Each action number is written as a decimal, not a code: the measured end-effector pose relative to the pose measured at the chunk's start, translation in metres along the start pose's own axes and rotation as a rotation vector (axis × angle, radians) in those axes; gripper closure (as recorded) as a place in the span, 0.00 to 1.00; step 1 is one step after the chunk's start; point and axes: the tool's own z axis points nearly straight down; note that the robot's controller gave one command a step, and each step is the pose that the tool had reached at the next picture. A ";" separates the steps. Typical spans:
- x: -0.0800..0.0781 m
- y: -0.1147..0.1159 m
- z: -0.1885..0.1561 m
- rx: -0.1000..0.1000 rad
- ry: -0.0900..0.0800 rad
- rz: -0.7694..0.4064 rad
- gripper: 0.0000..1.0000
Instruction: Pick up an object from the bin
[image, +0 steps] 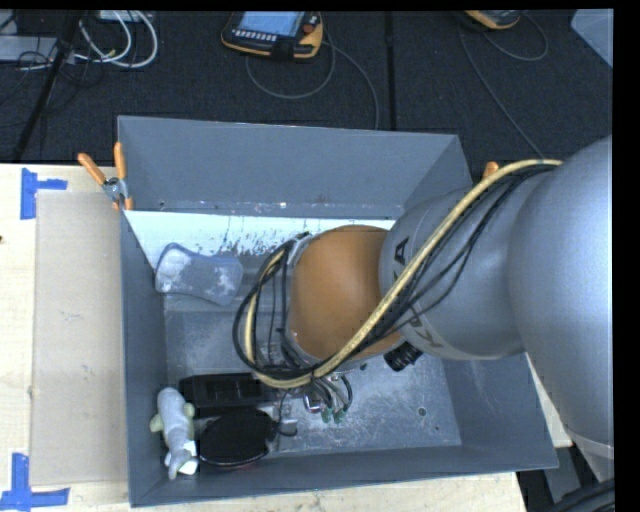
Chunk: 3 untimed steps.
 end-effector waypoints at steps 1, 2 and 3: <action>0.007 0.020 0.017 0.002 0.003 -0.024 0.00; 0.013 0.012 0.059 -0.005 -0.021 -0.022 0.00; 0.007 0.009 0.059 -0.009 -0.021 0.092 1.00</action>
Offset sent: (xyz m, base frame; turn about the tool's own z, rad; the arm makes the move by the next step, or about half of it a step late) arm -0.0210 0.0087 -0.0639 -0.0262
